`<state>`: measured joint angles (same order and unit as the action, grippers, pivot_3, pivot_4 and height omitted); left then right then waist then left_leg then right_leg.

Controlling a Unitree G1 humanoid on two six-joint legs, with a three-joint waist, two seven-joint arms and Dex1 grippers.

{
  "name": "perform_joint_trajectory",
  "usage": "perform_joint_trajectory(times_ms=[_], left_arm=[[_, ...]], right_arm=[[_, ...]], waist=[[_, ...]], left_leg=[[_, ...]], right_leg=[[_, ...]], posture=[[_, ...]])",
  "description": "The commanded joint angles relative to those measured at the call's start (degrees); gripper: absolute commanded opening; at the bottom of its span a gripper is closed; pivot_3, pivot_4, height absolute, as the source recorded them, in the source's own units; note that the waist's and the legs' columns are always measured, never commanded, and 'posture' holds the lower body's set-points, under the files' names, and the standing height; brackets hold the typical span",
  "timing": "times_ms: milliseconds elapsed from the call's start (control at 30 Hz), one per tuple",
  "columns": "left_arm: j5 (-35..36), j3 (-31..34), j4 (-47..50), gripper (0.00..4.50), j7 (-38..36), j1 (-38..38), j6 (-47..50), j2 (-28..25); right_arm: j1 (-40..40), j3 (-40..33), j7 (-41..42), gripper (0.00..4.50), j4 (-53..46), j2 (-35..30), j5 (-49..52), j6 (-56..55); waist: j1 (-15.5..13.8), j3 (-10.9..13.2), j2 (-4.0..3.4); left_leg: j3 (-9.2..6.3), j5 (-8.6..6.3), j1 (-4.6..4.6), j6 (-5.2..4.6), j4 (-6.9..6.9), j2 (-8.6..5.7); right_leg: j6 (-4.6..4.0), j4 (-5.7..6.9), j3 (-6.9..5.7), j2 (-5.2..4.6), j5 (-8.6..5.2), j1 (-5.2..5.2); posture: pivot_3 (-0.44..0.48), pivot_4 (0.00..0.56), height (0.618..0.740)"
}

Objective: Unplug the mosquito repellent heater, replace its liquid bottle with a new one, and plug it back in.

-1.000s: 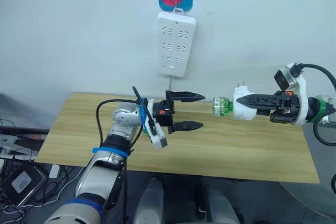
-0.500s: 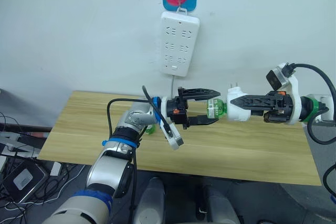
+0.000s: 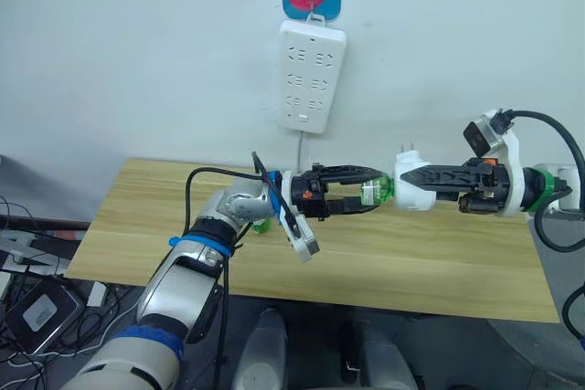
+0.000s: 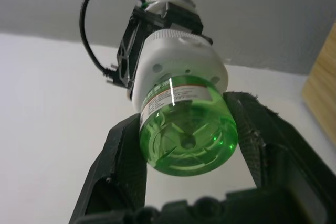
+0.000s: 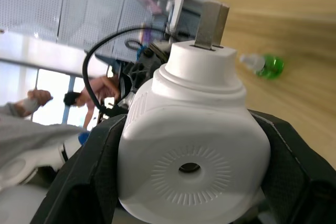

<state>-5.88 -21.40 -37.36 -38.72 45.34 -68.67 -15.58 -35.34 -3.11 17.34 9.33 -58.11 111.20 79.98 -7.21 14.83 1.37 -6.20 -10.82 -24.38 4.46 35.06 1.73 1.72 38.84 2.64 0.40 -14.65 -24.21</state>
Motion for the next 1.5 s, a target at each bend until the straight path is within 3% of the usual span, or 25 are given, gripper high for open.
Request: perform_joint_trajectory(times_ms=[33,133,267,333,533,1000,1400,1500], left_arm=[[37.7,-1.9,23.9,2.25,-14.9,-2.5,44.2,-2.3],[58.1,0.8,34.6,2.25,-15.7,-1.9,79.5,-8.0],[78.5,7.7,28.4,2.25,-8.3,2.7,113.3,-9.6],[85.1,10.5,24.4,2.25,-5.3,4.4,124.0,-9.2],[90.3,13.5,18.4,2.25,-5.0,2.2,143.7,-8.8],[82.5,19.4,21.8,2.25,-7.0,0.7,149.7,-6.0],[75.1,19.6,26.0,2.25,-16.1,-2.7,150.6,-12.0],[73.7,19.9,27.1,2.25,-17.4,-4.1,150.0,-13.2]], right_arm=[[0.0,-0.9,1.9,3.11,-2.4,-1.5,1.8,2.0],[0.5,-0.9,3.2,3.11,-3.1,-2.6,1.8,2.5],[1.1,-0.2,4.5,3.11,-5.3,-3.5,1.8,2.4],[1.2,0.1,5.0,3.11,-6.1,-3.8,1.8,2.2],[1.3,1.4,4.7,3.11,-8.9,-4.5,1.8,0.7],[2.3,1.4,4.6,3.11,-10.4,-5.2,1.8,-1.6],[3.5,-1.1,1.6,3.11,-4.3,-10.4,1.8,-1.5],[5.9,-0.1,-3.5,3.11,-6.4,-10.1,-10.5,-3.6]], waist=[[0.5,0.1,0.00],[1.7,0.5,-0.05],[3.0,0.5,-0.10],[3.9,0.5,-0.08],[5.8,0.5,-0.09],[5.7,0.5,-0.09],[5.7,0.5,-0.09],[5.7,0.5,-0.09]], left_leg=[[-0.04,0.01,-0.02,0.01,0.00,0.01],[-0.38,0.01,-0.05,0.01,0.02,0.09],[-0.39,0.03,0.06,-0.05,0.01,0.07],[-0.37,0.04,0.05,-0.06,0.03,0.06],[-0.31,0.02,0.05,-0.07,-0.05,0.04],[-0.23,0.03,0.03,-0.06,-0.03,-0.02],[-0.20,0.03,0.03,-0.06,-0.05,-0.01],[-0.20,0.03,0.02,-0.06,-0.05,-0.01]], right_leg=[[0.00,0.02,-0.03,-0.02,0.00,-0.01],[0.00,0.05,-0.31,0.05,-0.05,0.00],[0.21,0.12,-0.35,0.11,-0.25,0.07],[0.21,0.11,-0.33,0.11,-0.25,0.07],[0.21,0.09,-0.30,0.10,-0.32,0.02],[0.20,0.07,-0.24,0.02,-0.32,0.01],[0.19,0.04,-0.22,0.01,-0.32,-0.01],[0.19,0.03,-0.23,0.01,-0.32,-0.01]], posture=[[0.212,0.258,0.740],[0.217,0.260,0.740],[0.223,0.255,0.740],[0.223,0.255,0.740],[0.217,0.244,0.740],[0.210,0.240,0.740],[0.213,0.252,0.740],[0.213,0.252,0.740]])
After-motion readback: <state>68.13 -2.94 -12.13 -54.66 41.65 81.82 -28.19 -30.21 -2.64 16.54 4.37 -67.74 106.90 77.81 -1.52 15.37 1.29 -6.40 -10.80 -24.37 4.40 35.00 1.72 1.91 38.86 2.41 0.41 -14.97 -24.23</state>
